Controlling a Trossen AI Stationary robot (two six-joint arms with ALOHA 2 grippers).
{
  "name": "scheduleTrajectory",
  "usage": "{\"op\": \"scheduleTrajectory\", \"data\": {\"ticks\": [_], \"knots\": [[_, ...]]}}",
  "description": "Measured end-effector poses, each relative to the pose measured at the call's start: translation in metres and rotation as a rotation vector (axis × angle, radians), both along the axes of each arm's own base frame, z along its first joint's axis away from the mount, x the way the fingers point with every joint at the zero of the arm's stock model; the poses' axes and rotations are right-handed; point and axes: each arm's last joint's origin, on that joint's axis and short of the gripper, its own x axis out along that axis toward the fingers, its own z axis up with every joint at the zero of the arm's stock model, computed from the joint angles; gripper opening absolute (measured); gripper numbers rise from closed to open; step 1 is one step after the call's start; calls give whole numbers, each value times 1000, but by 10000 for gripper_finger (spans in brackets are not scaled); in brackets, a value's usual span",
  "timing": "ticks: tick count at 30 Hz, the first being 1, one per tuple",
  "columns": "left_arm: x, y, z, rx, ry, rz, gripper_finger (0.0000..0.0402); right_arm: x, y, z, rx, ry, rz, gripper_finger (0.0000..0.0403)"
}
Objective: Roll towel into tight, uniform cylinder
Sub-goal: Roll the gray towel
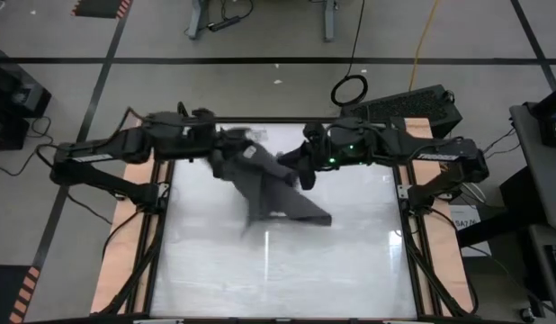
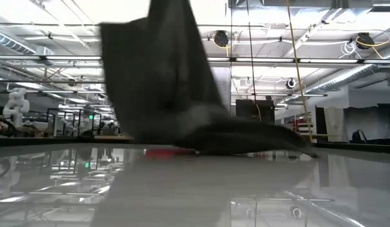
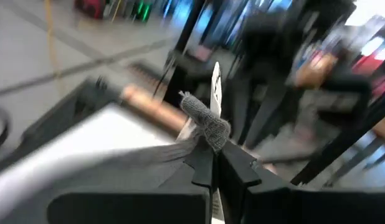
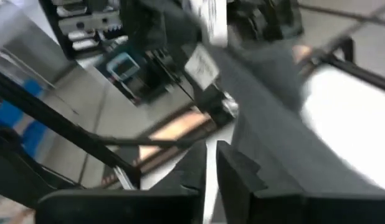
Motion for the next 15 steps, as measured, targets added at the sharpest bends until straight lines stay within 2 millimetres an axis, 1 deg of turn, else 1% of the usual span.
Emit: {"op": "scheduleTrajectory", "data": {"ticks": [3,6,8,10,15], "knots": [[-3,0,12,7,-112,-12,11,6,4,5,-45,-79,-31,57],[-3,-1,19,28,-180,-39,11,7,7,10,-111,-135,-142,83],[-3,-2,21,46,-200,-61,11,7,9,14,-161,-163,-215,103],[-3,-2,21,55,-201,-72,11,7,9,17,-206,-187,-253,125],[-3,-2,21,55,-201,-81,11,3,9,25,-235,-191,-241,177]]}}
